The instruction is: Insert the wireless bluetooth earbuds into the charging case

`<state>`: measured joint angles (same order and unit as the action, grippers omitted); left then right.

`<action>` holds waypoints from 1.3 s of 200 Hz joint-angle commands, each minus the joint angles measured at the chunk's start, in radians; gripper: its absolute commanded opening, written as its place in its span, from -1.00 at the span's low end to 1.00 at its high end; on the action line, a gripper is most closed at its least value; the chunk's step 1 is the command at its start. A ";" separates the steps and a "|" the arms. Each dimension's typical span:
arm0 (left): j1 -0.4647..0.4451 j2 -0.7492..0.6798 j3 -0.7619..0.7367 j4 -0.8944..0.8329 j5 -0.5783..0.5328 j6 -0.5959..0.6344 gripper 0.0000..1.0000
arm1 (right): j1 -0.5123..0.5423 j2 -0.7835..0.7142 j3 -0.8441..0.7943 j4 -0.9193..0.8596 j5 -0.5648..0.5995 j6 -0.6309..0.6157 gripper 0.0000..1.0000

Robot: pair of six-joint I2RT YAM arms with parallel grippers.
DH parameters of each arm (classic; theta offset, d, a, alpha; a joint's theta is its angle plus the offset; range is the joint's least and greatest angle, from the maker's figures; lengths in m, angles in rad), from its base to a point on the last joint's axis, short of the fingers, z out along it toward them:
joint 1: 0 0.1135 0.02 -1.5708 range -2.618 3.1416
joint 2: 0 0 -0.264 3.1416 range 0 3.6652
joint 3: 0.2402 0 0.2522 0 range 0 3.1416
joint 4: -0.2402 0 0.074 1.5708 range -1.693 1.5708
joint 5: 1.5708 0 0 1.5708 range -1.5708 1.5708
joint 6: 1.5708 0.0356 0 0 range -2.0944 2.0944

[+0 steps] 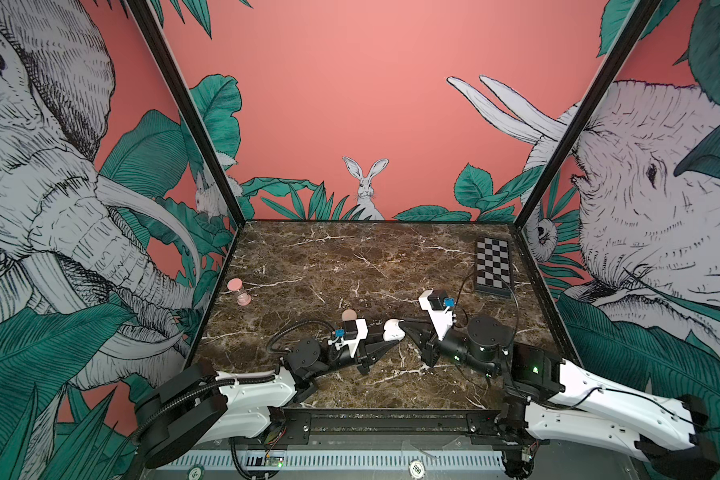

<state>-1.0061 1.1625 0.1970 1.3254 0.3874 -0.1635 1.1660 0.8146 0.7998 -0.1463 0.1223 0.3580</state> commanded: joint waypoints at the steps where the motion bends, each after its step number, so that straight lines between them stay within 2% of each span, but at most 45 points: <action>1: 0.001 -0.001 -0.014 0.077 0.056 0.057 -1.00 | 0.003 -0.014 -0.001 0.009 0.002 -0.005 -1.00; 39: 0.001 0.027 -0.020 0.078 0.072 0.135 -1.00 | 0.010 -0.020 0.010 0.019 -0.026 0.007 -1.00; 100: 0.003 0.051 -0.028 0.078 0.033 0.249 -1.00 | 0.027 -0.035 0.009 0.023 -0.058 0.013 -1.00; 136: 0.006 0.054 -0.032 0.077 0.024 0.270 -1.00 | 0.040 -0.040 0.000 0.023 -0.063 0.012 -1.00; 196: 0.020 0.036 -0.028 0.077 0.006 0.238 -1.00 | 0.064 -0.043 -0.016 0.025 -0.049 0.011 -1.00; 260: 0.034 0.006 -0.005 0.077 0.000 0.117 -1.00 | 0.089 -0.037 -0.020 0.023 -0.003 0.002 -1.00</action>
<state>-0.9810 1.1973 0.1749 1.3575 0.3931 0.0185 1.2434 0.7834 0.7898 -0.1493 0.0830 0.3660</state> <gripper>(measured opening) 0.230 0.058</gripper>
